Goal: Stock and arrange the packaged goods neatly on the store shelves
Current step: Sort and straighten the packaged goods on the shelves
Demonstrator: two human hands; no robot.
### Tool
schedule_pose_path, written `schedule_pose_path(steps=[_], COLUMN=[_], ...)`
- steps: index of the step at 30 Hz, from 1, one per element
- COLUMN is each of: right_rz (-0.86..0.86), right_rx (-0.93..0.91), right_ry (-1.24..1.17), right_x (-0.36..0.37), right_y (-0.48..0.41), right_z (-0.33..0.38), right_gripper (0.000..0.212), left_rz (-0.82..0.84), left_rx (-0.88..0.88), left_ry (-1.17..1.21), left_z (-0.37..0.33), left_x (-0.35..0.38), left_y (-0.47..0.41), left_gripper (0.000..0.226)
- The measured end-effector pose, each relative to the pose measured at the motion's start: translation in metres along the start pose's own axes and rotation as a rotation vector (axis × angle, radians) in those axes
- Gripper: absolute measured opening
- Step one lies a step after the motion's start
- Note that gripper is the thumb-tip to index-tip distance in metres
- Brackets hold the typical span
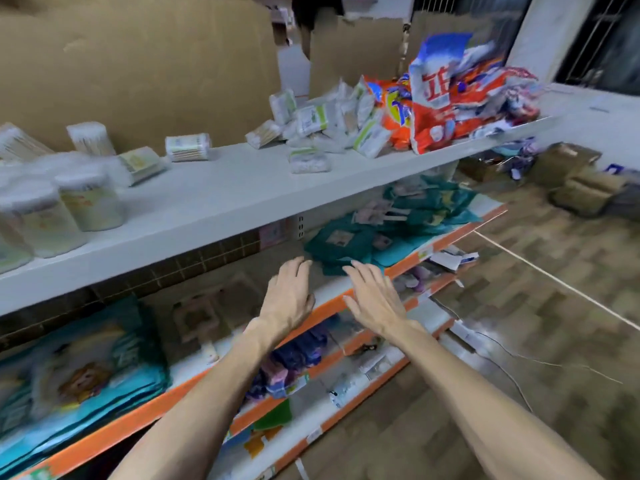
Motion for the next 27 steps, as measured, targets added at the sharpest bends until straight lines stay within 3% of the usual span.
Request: schedule_pose_path(steps=[6, 11, 27], right_rz=[-0.032, -0.051, -0.023], right_rx=[0.073, 0.079, 0.084], right_ry=[0.033, 0.058, 0.053], right_x=[-0.032, -0.052, -0.039], right_y=[0.018, 0.016, -0.016], right_z=[-0.12, -0.18, -0.299], right_gripper=[0.065, 0.068, 0.067], left_rz=[0.019, 0.03, 0.099], left_rx=[0.028, 0.035, 0.009], left_ry=[-0.057, -0.095, -0.104], left_z=[-0.1, -0.157, -0.212], left_x=[0.04, 0.057, 0.11], left_y=[-0.051, -0.084, -0.176], left_gripper=[0.079, 0.083, 0.083])
Point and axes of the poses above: each hand's wrist, its own y-axis away from the middle knuckle, its own x-axis out of the palm, z = x × y, the point moved 5 cm from there along -y, towards the middle knuckle, and after that the axes turned 3 degrees about -y, right-handed, at the moved point
